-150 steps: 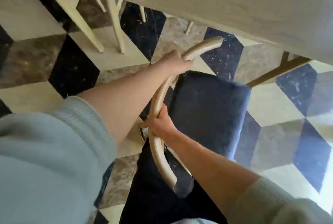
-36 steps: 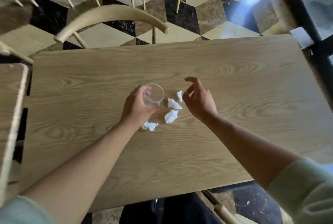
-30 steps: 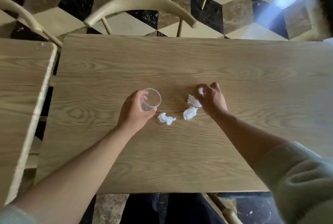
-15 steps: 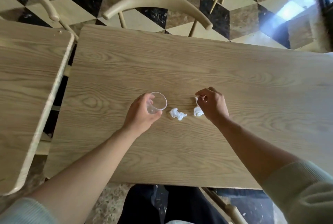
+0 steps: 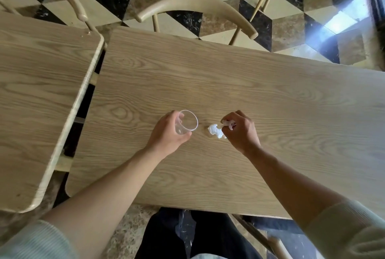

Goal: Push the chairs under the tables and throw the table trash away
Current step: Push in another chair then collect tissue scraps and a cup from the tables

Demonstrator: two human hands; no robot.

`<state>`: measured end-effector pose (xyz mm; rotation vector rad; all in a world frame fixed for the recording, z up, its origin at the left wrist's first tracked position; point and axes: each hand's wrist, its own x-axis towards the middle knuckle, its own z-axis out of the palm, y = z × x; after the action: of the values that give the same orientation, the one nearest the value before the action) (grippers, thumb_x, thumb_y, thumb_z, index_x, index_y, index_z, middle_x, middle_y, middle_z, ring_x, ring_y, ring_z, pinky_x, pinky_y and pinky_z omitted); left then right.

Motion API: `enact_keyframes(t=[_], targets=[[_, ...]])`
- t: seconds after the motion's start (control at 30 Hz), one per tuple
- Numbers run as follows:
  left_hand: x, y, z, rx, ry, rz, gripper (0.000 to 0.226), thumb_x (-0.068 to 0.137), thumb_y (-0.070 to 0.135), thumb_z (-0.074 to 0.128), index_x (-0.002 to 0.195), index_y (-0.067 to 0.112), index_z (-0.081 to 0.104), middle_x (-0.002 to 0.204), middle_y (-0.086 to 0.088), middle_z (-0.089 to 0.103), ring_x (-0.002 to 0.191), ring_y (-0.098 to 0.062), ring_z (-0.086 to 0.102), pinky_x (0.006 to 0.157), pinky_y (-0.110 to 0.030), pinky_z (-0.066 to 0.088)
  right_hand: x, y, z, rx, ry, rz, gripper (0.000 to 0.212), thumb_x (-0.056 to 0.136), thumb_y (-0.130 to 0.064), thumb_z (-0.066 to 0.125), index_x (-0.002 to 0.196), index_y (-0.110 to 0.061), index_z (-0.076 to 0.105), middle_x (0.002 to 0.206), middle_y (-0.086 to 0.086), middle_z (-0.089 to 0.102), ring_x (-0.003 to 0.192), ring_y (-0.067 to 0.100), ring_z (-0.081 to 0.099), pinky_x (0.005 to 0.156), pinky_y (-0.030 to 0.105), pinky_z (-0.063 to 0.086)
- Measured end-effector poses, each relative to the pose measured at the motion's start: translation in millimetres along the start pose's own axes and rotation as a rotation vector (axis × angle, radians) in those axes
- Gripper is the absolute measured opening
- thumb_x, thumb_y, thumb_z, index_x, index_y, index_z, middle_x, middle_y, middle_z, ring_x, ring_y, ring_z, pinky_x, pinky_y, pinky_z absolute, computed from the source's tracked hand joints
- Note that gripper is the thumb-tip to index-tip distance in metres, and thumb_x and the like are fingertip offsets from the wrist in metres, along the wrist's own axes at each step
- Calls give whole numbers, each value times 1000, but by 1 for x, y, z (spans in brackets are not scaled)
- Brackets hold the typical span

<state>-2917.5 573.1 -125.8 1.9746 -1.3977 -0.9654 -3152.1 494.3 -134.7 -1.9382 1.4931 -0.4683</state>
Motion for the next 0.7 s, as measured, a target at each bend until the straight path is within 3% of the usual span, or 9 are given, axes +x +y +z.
enact_keyframes(t=[0.13,0.23,0.3,0.4,0.47,0.57,0.7], targets=[[-6,-7,-5,1,5,-9,50,78,21,87,121,10,64,108,-5,69,99,-21,64,81,-25,43,-5,-10,20,-182,-294,-21,31,77,3,76,104,-12,75,112,9,58,97,26,58,83,36,51],[-11,-13,-6,9,14,6,52,77,21,88,121,9,64,107,-5,69,99,-22,64,82,-26,44,-7,-23,25,-132,-180,-2,21,73,5,77,90,-7,76,98,10,66,88,32,64,78,42,54],[-13,-18,-7,31,4,21,53,76,22,88,122,10,64,108,-5,69,98,-23,64,83,-29,46,-8,-40,27,-18,-79,-6,21,70,5,76,85,-8,75,92,6,69,79,25,66,73,38,55],[-15,-19,-5,70,-35,51,51,79,24,84,124,12,63,110,-7,67,103,-26,63,89,-37,49,-9,-74,31,121,-13,-83,23,70,4,75,85,-14,76,89,-1,70,74,12,64,67,20,50],[-16,-16,-2,62,-18,73,51,79,21,82,125,13,62,114,-7,66,109,-26,60,93,-37,48,-8,-93,34,90,-122,-158,22,73,1,73,88,-15,77,91,0,73,78,14,65,69,24,50],[-18,-14,3,134,17,129,37,75,10,81,109,6,67,108,-8,66,109,-33,56,98,-40,43,-1,-114,39,-90,-361,-224,16,82,-2,66,92,-9,77,88,9,75,78,26,66,66,33,48],[-15,-20,1,143,80,10,46,72,22,84,113,15,65,106,-7,60,106,-30,50,94,-41,45,10,-122,38,-116,-465,-188,21,87,-3,61,98,-12,76,81,3,70,72,23,61,56,24,41]])
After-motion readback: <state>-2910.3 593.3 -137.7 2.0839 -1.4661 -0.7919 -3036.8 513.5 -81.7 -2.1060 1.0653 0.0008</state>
